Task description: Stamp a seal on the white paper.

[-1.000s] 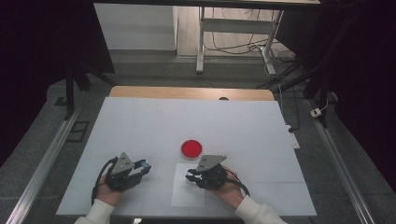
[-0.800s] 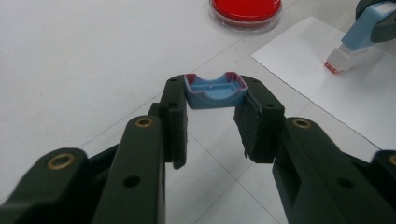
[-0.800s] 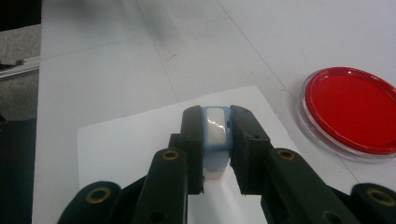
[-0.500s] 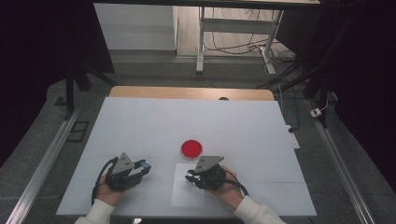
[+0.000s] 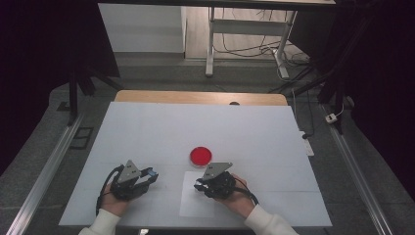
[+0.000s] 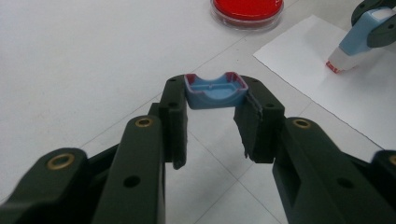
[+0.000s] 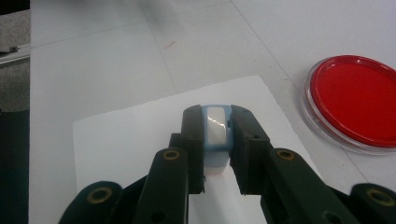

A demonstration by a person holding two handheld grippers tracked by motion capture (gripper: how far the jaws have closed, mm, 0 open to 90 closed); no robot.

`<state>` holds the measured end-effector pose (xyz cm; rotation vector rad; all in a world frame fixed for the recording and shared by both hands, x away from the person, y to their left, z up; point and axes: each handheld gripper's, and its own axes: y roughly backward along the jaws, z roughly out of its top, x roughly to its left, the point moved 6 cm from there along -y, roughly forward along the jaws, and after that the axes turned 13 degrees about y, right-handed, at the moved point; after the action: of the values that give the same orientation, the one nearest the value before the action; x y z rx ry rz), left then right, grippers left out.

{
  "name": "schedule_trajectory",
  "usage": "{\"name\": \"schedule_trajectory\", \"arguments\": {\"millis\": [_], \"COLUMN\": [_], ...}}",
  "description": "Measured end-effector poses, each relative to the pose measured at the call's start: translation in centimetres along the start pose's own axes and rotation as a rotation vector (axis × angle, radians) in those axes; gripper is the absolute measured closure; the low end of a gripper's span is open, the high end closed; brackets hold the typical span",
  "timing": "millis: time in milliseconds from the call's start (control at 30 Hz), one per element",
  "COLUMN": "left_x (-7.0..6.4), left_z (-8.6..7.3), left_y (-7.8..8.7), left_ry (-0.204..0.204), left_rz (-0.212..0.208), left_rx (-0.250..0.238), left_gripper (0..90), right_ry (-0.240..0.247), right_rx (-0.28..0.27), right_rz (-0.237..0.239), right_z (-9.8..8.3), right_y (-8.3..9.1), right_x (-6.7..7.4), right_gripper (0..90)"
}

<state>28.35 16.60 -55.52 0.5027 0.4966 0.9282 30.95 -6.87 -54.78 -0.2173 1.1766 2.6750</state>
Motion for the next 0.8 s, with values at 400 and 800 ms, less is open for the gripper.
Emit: {"name": "schedule_trajectory", "arguments": {"millis": [400,800], "left_x": [0.02,0.12], "left_z": [0.01,0.01], "left_y": [0.01,0.0], "left_ry": [0.002,0.002], "left_rz": [0.001,0.003], "left_rx": [0.0,-0.001], "left_gripper": [64.5,64.5], "right_ry": [0.01,-0.014], "right_rx": [-0.008,-0.034], "right_rz": [-0.006,0.002], "right_z": [-0.02,-0.23], "right_y": [-0.04,0.02], "right_x": [0.17,0.05], "right_gripper": [75.7,75.5]}}
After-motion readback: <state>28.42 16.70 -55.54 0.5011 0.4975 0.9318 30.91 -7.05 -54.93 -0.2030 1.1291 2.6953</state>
